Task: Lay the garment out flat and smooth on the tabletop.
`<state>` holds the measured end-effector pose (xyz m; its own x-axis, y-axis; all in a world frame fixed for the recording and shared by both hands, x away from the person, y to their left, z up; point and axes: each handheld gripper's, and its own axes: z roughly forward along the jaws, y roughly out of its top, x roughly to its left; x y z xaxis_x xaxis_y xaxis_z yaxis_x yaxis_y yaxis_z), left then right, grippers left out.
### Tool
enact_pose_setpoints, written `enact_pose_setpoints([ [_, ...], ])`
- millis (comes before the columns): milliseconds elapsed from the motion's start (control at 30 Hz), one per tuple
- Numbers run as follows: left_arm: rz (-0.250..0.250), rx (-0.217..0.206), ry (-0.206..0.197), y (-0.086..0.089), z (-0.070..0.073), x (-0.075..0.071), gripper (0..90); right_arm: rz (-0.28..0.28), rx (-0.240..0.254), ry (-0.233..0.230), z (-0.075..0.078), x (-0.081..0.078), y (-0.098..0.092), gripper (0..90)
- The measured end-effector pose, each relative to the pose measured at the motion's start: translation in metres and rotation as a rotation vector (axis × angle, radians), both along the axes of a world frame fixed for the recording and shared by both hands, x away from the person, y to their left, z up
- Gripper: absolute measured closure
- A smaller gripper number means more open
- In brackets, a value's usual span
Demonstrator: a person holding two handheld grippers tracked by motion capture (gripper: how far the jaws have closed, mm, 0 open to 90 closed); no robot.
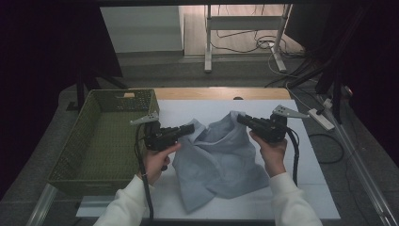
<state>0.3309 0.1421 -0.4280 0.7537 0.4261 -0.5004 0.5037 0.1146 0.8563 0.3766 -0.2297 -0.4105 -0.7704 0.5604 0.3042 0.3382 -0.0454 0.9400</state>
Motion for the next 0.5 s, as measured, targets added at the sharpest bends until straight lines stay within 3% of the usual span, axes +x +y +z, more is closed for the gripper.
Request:
enact_pose_setpoints([
  [200,0.002,-0.039,-0.015,0.005,0.009,-0.002,86.7,0.015,0.023,-0.031,0.011,-0.007,0.0,84.6],
  [267,-0.004,-0.069,-0.022,0.008,0.015,-0.003,86.7,0.034,0.058,-0.03,0.016,-0.01,-0.001,84.6],
  [500,-0.011,-0.102,-0.051,0.017,0.03,-0.008,86.7,0.054,0.117,-0.068,0.03,-0.018,-0.006,84.6],
])
